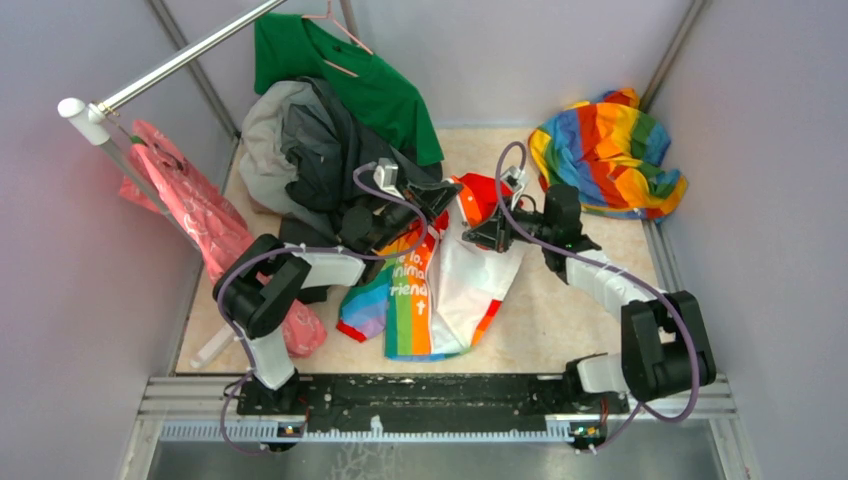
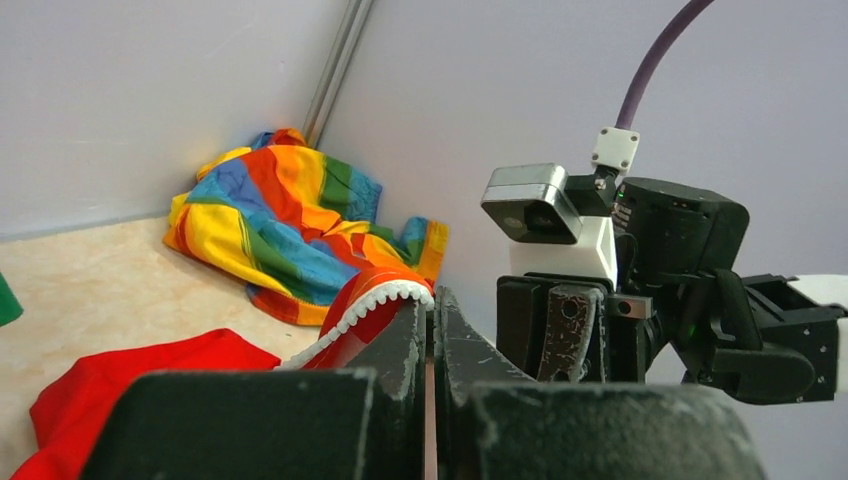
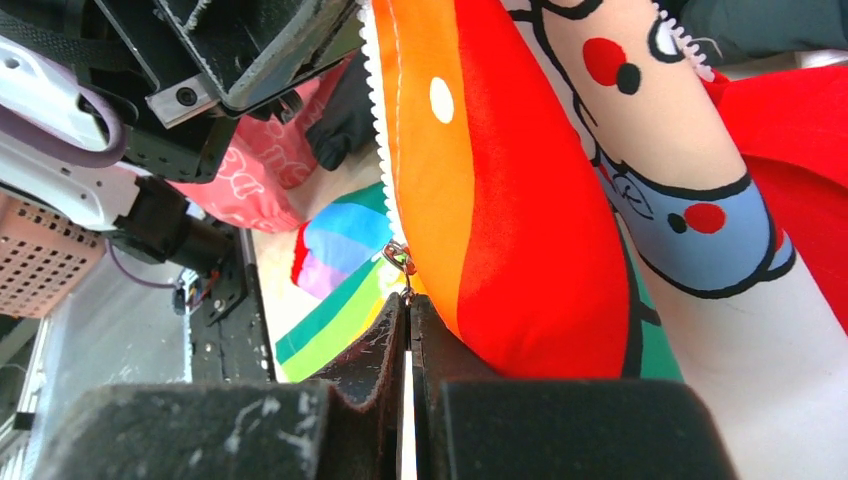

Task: Zip up the jacket

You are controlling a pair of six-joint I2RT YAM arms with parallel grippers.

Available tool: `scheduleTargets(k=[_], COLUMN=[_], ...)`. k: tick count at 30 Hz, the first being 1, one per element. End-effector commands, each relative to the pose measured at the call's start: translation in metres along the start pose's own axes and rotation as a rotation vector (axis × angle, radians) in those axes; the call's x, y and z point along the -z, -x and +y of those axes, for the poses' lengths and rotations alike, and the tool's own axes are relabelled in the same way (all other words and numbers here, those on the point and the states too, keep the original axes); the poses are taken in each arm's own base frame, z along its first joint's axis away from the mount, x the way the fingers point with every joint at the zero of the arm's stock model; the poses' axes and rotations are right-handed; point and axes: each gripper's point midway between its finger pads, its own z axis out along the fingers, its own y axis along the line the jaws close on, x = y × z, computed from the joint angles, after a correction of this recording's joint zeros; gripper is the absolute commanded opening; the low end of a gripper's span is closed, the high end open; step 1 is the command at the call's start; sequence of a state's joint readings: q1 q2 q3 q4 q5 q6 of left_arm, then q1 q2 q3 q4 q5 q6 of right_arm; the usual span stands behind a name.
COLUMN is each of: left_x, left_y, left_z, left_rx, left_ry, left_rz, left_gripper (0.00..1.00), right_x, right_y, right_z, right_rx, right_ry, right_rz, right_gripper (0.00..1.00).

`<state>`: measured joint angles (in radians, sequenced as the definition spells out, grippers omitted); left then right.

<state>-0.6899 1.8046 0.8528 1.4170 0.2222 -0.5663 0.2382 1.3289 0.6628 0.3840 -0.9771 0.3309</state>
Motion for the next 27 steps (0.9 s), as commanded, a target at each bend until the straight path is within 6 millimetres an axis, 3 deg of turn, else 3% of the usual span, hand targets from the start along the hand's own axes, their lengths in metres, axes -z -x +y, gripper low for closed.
scheduleTargets(k=[1, 3, 6, 13, 22, 27], left_x=[0.004, 0.005, 0.014, 0.033, 0.056, 0.052], left_y=[0.088, 0.073, 0.043, -0.015, -0.041, -0.047], left_z=[-0.023, -0.02, -0.021, -0.025, -0.037, -0.047], left_rx=[-0.087, -0.044, 0.089, 0.288, 0.4, 0.398], left_ry=[-0.116, -0.123, -0.166, -0.215, -0.223, -0.258], left_rz=[-0.305, -0.255, -0.177, 0.007, 0.124, 0.137], left_gripper=[0.0, 0.0, 0.21, 0.48, 0.6, 0.62], right_x=[0.001, 0.002, 0.007, 0.019, 0.018, 0.017], right_y=[-0.032, -0.023, -0.013, -0.006, -0.013, -0.019], right_z=[-0.009, 0.002, 0.016, 0.025, 0.019, 0.017], right_rx=[-0.063, -0.043, -0.003, 0.008, 0.013, 0.017], right_ry=[-0.03, 0.011, 0.061, 0.146, 0.144, 0.161], right_rz=[0.113, 0.075, 0.038, 0.018, 0.044, 0.071], right_gripper=[0.0, 0.0, 0.0, 0.0, 0.0, 0.0])
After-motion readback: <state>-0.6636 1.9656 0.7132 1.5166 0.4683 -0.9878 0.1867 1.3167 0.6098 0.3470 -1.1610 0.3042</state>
